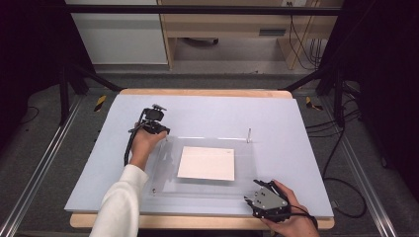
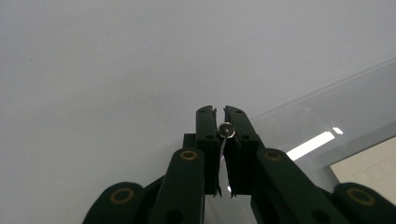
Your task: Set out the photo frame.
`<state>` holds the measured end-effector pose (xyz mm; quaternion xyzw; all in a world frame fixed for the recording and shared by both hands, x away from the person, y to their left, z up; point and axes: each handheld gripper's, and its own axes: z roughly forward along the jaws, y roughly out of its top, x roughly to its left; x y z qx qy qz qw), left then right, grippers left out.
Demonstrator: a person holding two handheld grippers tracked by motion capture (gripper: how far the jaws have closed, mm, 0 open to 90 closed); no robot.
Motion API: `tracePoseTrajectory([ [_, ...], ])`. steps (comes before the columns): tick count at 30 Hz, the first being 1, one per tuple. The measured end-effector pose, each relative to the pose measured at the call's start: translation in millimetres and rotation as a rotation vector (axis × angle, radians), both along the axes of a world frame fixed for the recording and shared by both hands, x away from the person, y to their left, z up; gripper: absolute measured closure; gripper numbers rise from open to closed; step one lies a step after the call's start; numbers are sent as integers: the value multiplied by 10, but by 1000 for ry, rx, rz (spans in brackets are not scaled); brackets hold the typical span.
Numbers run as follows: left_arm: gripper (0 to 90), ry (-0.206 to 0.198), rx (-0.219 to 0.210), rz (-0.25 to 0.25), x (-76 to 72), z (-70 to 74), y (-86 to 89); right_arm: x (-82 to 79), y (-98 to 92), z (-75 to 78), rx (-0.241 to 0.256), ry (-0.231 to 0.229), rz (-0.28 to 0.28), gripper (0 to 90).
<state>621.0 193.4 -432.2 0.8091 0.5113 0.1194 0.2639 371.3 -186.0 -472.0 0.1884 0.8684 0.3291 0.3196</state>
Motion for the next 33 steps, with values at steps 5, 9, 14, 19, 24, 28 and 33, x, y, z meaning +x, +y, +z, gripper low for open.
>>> tracePoseTrajectory([
  [5,841,-5,-11,-2,4,-6,12,-18,22,44,0,-26,7,449],
  [9,838,-16,-14,-7,1,-10,19,-14,29,91,15,-26,-2,459],
  [14,770,-59,0,3,-38,-12,33,-9,37,136,25,-17,-11,468],
  [19,625,-199,-56,-21,-163,100,115,8,28,200,47,-15,-11,480],
  [24,456,-293,-54,-53,-358,326,189,26,22,261,55,-11,-10,491],
  [28,375,-328,-45,-100,-545,481,240,70,4,345,72,7,-5,494],
  [33,239,-379,-86,-125,-798,687,270,143,-10,477,85,44,-1,502],
])
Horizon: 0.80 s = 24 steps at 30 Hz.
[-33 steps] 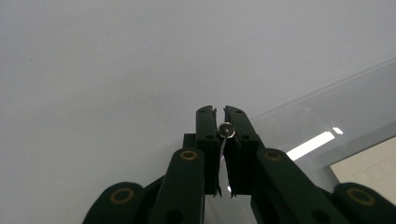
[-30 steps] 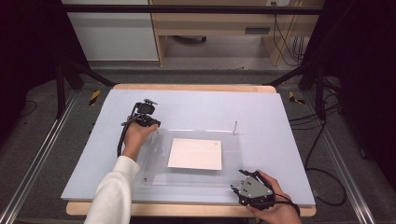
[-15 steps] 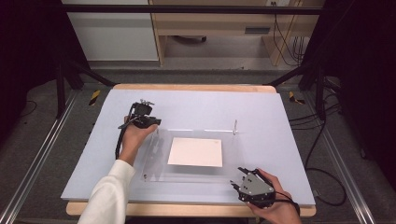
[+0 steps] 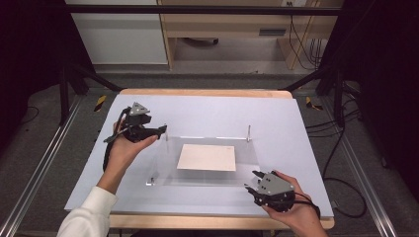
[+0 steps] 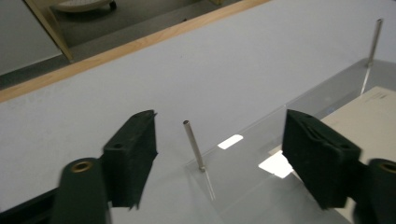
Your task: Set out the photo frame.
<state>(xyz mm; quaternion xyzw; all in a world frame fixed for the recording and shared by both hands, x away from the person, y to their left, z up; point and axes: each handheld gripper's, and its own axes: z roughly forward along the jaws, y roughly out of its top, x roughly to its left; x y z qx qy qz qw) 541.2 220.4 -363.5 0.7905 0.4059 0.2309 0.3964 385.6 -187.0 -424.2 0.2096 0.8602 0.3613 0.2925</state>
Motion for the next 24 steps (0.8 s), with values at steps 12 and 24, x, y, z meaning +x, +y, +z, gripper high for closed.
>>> tracePoseTrajectory([
  [12,87,-133,-19,-142,-569,284,65,121,-15,227,21,36,8,537],
  [24,96,-197,80,-240,-1130,496,-112,204,-31,347,43,65,6,545],
])
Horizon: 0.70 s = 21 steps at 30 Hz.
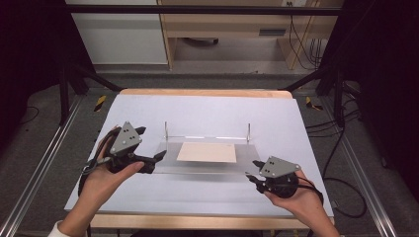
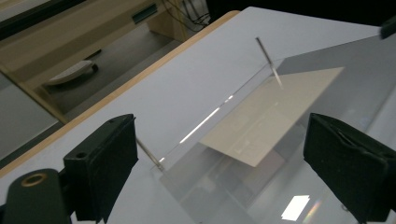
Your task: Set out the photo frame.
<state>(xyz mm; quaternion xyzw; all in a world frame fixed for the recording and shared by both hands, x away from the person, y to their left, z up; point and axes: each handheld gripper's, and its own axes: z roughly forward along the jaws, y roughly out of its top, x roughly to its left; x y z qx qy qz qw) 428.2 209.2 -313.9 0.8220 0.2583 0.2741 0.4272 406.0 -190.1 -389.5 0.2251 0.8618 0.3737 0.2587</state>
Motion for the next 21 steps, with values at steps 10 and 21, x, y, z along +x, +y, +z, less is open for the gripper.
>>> tracePoseTrajectory([
  [10,138,-26,73,-60,-210,-59,-155,85,-17,107,25,17,7,565],
  [21,276,-82,163,-118,-345,-170,-246,162,-28,193,33,37,16,573],
])
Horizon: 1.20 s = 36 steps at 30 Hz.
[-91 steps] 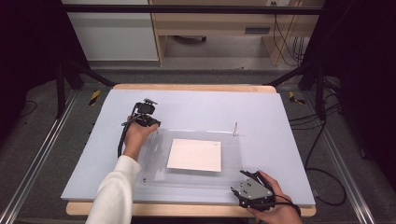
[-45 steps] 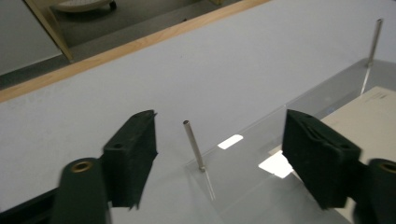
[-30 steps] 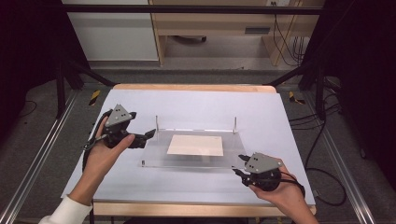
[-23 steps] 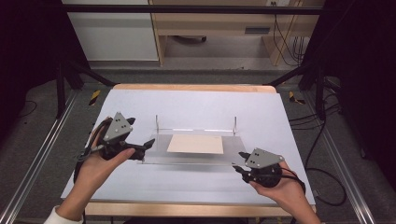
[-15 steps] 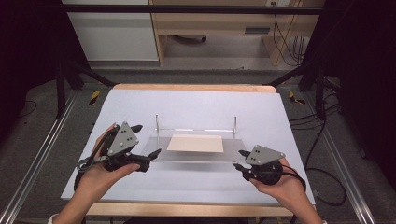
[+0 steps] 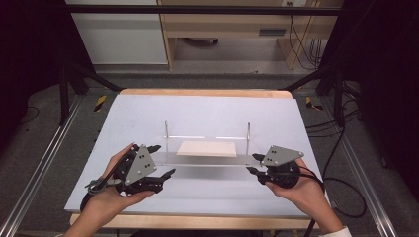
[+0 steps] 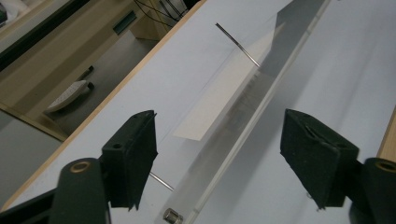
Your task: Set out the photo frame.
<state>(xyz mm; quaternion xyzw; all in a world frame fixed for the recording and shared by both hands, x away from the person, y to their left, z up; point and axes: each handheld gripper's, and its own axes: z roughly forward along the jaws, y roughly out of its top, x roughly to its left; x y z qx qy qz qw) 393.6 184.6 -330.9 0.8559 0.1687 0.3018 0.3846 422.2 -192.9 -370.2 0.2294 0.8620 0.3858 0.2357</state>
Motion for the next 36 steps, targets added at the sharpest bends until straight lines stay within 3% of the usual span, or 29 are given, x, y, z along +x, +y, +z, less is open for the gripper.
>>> tracePoseTrajectory([
  [2,297,-5,36,-3,4,-26,-14,14,-5,11,2,3,4,574],
  [5,340,-6,54,-13,12,-97,-29,31,-10,28,7,8,4,575],
  [9,434,-37,61,4,13,-128,-17,58,-18,48,20,19,4,574],
  [22,638,-51,78,14,151,-207,14,147,-34,130,43,53,2,574],
  [31,670,-56,123,25,252,-225,7,190,-40,171,43,67,6,576],
  [36,669,-37,128,26,310,-248,2,194,-39,175,42,69,7,577],
])
